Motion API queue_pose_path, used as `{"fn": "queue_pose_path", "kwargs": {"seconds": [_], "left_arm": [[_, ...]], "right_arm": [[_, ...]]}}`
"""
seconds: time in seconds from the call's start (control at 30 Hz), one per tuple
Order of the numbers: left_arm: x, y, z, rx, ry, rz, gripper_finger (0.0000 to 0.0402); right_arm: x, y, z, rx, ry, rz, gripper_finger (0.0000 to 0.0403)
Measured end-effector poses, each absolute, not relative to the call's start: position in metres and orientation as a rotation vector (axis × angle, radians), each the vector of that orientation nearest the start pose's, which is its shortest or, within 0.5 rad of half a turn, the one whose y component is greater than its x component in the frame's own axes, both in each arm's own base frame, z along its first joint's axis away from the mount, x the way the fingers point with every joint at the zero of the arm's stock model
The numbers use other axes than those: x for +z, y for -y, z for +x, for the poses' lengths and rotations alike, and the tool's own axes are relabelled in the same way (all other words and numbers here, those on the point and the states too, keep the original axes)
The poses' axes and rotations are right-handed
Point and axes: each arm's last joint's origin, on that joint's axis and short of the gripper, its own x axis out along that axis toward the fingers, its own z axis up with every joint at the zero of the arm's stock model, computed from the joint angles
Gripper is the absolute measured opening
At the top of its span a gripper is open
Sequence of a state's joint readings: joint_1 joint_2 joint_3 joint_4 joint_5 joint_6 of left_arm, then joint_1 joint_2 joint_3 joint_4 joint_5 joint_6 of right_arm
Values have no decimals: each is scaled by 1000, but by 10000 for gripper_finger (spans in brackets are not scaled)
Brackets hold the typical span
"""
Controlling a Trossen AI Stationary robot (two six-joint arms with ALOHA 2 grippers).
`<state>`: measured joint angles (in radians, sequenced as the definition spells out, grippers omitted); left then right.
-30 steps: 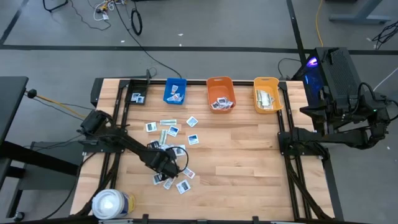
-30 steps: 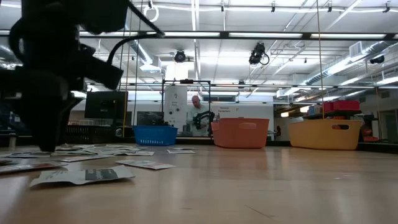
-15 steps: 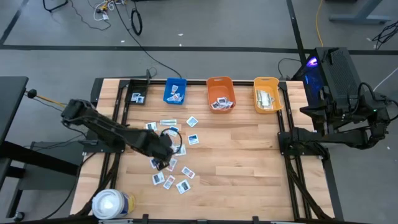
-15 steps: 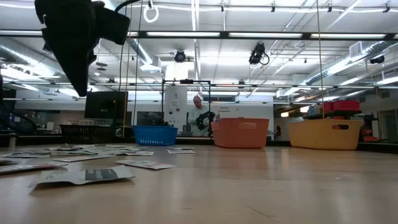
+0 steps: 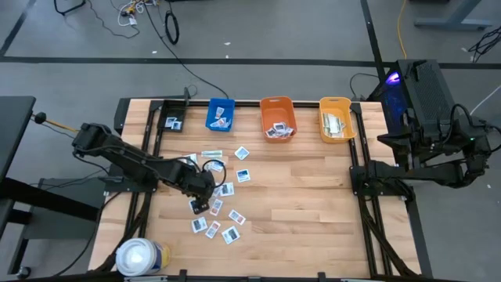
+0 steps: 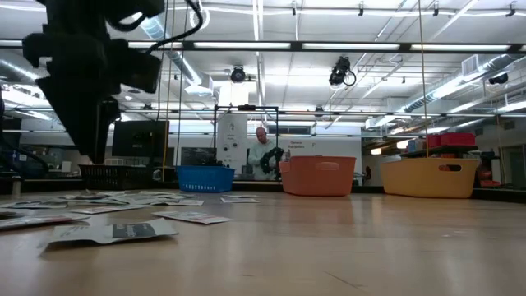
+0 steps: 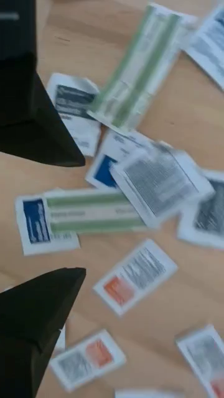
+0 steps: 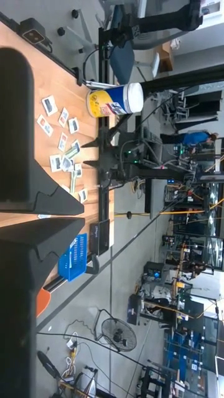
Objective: Pick & Place First Aid Supplies
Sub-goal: Put the bandage into the yellow bin
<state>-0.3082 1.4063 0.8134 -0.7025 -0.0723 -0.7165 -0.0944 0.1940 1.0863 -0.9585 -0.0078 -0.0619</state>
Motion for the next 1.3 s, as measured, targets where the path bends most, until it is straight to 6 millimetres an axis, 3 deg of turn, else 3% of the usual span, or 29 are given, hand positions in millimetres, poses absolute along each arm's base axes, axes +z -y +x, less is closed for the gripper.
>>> {"fn": "queue_pose_path", "kwargs": {"seconds": [0.4, 0.73, 1.1, 1.3], "left_arm": [[159, 72, 223, 273, -1275, -428, 282], [140, 78, 231, 319, -1316, -451, 282], [138, 78, 232, 348, -1323, -471, 280], [137, 78, 231, 320, -1337, -437, 260]], "right_arm": [[376, -4, -35, -85, -69, -58, 23], [376, -4, -35, -84, -69, -59, 23], [376, -4, -35, -85, -69, -58, 23], [376, -4, -35, -85, -69, -58, 23]]}}
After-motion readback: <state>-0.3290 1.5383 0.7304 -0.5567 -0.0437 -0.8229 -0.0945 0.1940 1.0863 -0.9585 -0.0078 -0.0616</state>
